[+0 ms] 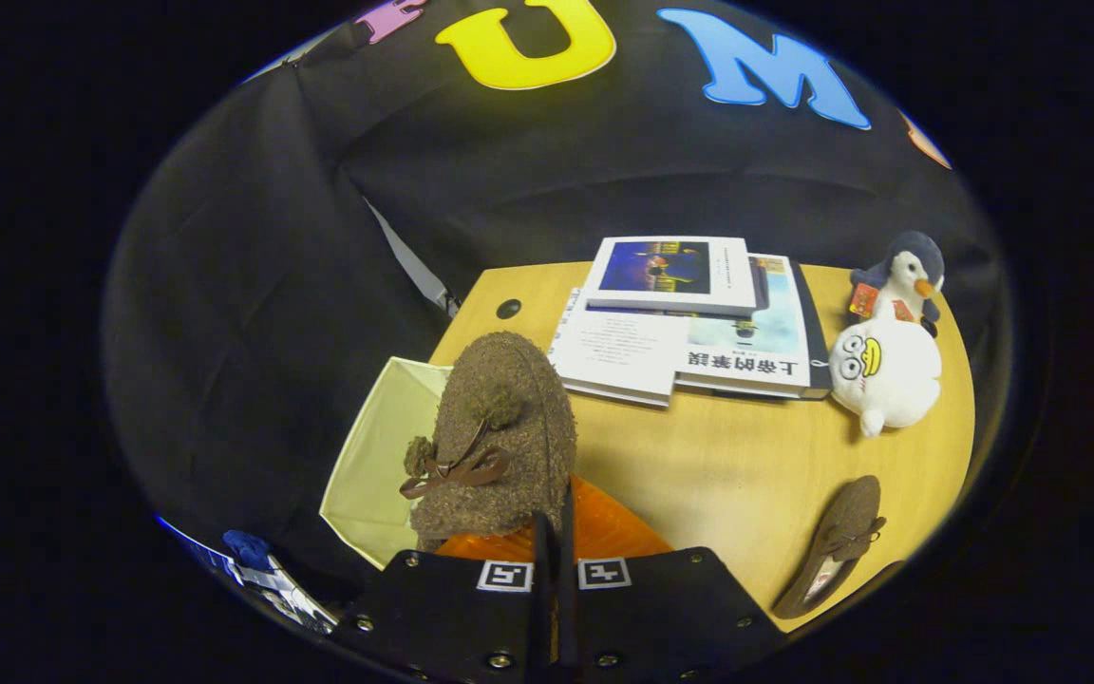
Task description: Open the storage box then place both shoes into the box .Put the left shoe in first, then the right shoe, with the right side of both shoes facing outward in a uniform manner.
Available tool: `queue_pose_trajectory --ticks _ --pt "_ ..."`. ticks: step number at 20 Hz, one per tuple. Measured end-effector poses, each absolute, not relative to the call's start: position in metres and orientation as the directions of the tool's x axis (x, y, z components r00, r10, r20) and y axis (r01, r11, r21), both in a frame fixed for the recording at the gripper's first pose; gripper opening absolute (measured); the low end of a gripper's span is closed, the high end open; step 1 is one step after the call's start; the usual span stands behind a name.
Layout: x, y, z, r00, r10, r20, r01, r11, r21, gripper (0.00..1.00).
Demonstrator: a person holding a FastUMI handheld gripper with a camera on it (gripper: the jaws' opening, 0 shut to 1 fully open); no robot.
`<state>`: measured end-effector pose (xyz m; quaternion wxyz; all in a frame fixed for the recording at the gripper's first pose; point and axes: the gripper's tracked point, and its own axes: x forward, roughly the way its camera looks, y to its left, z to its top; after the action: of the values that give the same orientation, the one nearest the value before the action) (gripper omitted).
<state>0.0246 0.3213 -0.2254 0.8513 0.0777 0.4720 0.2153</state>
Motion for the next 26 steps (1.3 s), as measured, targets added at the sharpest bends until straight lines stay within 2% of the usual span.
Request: queue_pose_trajectory --ticks 5,10,19,20,24,26 --pt "0.036 0.393 -0.215 0.418 0.496 -0.761 -0.357 0.860 0.365 0.03" --pt "0.032 0.446 -0.236 0.363 0.511 -0.780 -0.403 0.840 0.363 0.03" --pt "0.025 0.487 -0.269 0.319 0.516 -0.795 -0.445 0.822 0.355 0.03" --pt "0.024 0.491 -0.272 0.320 0.517 -0.794 -0.444 0.822 0.357 0.07" --pt "0.026 0.478 -0.271 0.336 0.506 -0.794 -0.457 0.825 0.332 0.99" --pt "0.032 0.465 -0.258 0.365 0.503 -0.783 -0.462 0.828 0.316 0.99"
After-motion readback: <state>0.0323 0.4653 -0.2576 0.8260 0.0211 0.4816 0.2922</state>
